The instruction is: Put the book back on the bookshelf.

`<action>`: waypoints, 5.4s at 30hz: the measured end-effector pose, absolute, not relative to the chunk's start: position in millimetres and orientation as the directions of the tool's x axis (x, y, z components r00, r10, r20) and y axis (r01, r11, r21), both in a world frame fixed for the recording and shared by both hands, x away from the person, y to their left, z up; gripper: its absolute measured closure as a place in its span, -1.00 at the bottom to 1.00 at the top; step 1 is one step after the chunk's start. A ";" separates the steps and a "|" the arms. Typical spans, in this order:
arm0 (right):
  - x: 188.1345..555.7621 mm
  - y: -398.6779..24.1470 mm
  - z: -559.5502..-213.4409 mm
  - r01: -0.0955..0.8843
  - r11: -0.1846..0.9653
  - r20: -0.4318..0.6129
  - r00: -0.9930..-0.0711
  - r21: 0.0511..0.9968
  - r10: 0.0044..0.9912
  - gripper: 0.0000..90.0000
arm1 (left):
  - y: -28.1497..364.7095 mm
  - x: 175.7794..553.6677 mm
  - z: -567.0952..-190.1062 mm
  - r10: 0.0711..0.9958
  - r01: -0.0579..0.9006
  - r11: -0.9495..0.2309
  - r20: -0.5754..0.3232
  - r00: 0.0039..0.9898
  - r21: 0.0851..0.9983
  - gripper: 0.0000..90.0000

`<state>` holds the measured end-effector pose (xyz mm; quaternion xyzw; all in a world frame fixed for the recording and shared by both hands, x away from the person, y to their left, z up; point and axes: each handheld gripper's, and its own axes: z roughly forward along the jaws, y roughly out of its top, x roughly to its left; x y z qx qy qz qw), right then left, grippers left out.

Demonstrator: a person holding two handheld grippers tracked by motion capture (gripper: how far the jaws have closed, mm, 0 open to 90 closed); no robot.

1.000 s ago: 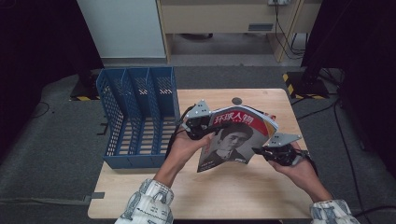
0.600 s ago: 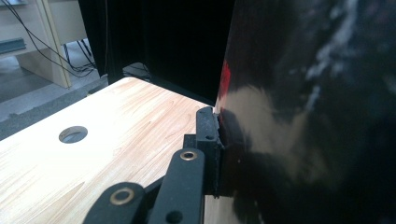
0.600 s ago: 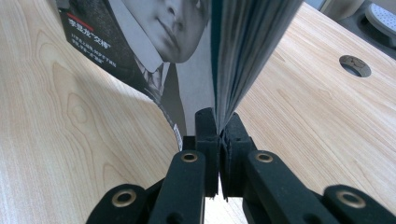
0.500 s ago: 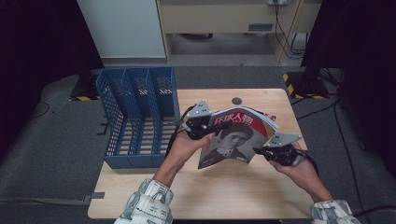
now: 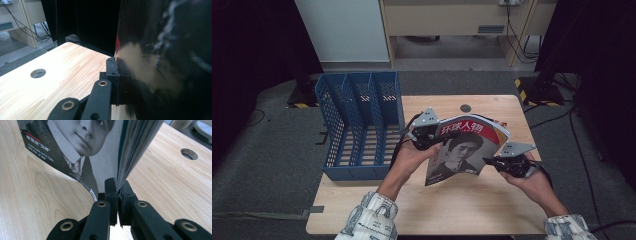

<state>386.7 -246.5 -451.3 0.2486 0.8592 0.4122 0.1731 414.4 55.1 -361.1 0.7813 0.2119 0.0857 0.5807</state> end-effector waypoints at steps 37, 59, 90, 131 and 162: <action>378.1 -272.2 -518.9 0.514 0.372 -0.007 -0.579 0.773 0.815 -0.72 | 60.7 408.7 -321.3 0.468 0.246 -0.226 -0.116 0.876 0.943 0.93; 381.8 -270.3 -538.6 0.568 0.396 0.007 -0.578 0.721 0.816 -0.83 | 84.7 404.1 -297.2 0.506 0.253 -0.166 -0.138 0.852 0.953 0.93; 382.5 -270.6 -538.8 0.574 0.395 0.005 -0.571 0.717 0.821 -0.85 | 138.7 400.5 -287.1 0.578 0.324 -0.016 -0.256 0.775 0.946 0.93; 381.7 -270.0 -538.8 0.579 0.389 0.008 -0.564 0.717 0.826 -0.85 | 216.4 367.5 -283.3 0.664 0.315 0.039 -0.260 0.701 0.948 0.93; 381.7 -270.0 -538.9 0.578 0.390 0.006 -0.564 0.717 0.826 -0.85 | 289.2 350.7 -278.0 0.755 0.282 0.154 -0.297 0.585 0.947 0.93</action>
